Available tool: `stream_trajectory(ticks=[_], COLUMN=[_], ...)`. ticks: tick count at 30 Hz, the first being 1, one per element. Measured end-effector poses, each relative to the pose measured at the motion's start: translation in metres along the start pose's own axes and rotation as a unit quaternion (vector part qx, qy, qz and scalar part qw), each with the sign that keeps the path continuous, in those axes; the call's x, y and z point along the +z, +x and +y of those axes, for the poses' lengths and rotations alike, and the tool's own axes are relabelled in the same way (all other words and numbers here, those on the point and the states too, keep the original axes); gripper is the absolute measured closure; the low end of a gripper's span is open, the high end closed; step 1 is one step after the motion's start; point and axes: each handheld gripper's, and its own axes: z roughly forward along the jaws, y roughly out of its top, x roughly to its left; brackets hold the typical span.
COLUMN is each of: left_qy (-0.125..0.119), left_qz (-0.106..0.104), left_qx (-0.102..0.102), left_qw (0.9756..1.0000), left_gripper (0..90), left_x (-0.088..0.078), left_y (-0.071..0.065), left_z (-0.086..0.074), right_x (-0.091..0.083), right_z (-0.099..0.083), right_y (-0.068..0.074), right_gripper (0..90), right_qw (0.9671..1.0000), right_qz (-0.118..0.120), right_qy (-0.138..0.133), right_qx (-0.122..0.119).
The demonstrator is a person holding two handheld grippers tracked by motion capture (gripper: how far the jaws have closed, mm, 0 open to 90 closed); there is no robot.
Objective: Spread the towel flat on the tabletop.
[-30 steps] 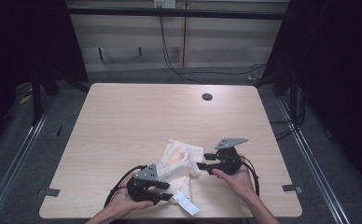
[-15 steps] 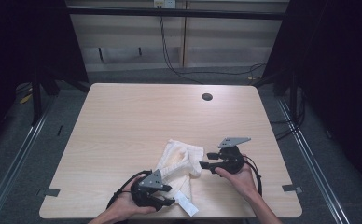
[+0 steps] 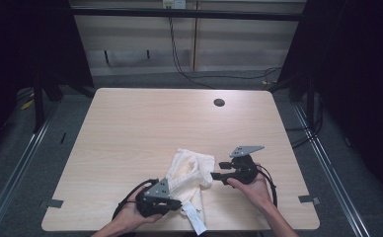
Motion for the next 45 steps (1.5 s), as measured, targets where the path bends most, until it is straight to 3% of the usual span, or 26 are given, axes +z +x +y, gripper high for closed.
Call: stream_trajectory(ticks=[2, 7, 10, 11, 15, 17, 20, 23, 24, 32, 37, 39, 45], left_qy=[-0.018, -0.079, -0.108, -0.122, -0.145, -0.148, -0.158, -0.166, -0.162, -0.155, -0.162, -0.156, -0.151], left_qz=[-0.009, -0.018, -0.008, 0.007, 0.032, 0.044, 0.069, 0.079, 0.090, 0.110, 0.124, 0.132, 0.149], left_qx=[-0.011, -0.033, -0.038, -0.037, -0.047, -0.054, -0.073, -0.092, -0.094, -0.113, -0.129, -0.130, -0.148], left_qw=[0.9997, 0.9962, 0.9934, 0.9918, 0.9878, 0.9865, 0.9824, 0.9788, 0.9781, 0.9753, 0.9704, 0.9703, 0.9661], left_gripper=[86.0, 86.4, 86.6, 86.7, 86.7, 86.7, 86.7, 86.6, 86.6, 86.5, 86.5, 86.4, 86.4], left_x=[-0.008, -0.033, -0.047, -0.056, -0.077, -0.085, -0.094, -0.100, -0.102, -0.109, -0.117, -0.118, -0.119], left_y=[0.001, 0.006, 0.011, 0.014, 0.025, 0.031, 0.038, 0.047, 0.049, 0.060, 0.069, 0.073, 0.086], left_z=[0.003, 0.008, 0.014, 0.016, 0.014, 0.008, -0.001, -0.009, -0.011, -0.025, -0.032, -0.034, -0.042], right_x=[-0.001, -0.002, -0.003, -0.003, -0.003, -0.003, -0.004, -0.003, -0.003, 0.000, -0.002, 0.000, 0.010], right_z=[0.000, 0.000, 0.001, 0.001, 0.003, 0.003, 0.003, 0.004, 0.004, 0.004, 0.005, 0.006, 0.020], right_y=[0.000, -0.002, -0.001, -0.001, 0.003, 0.004, 0.004, 0.005, 0.007, 0.009, 0.009, 0.010, 0.010], right_gripper=[43.0, 43.0, 44.4, 45.6, 46.8, 47.4, 51.7, 55.8, 57.6, 58.4, 57.9, 57.4, 57.2], right_qw=[1.0000, 1.0000, 1.0000, 0.9999, 0.9997, 0.9996, 0.9993, 0.9991, 0.9989, 0.9987, 0.9980, 0.9976, 0.9959], right_qz=[0.000, 0.004, 0.003, 0.006, 0.020, 0.024, 0.031, 0.037, 0.039, 0.035, 0.045, 0.049, 0.058], right_qy=[-0.001, -0.007, -0.007, -0.008, -0.012, -0.013, -0.014, -0.009, -0.007, -0.001, -0.011, -0.013, -0.019], right_qx=[0.001, 0.000, 0.002, 0.002, -0.003, -0.010, -0.014, -0.021, -0.023, -0.036, -0.042, -0.047, -0.067])
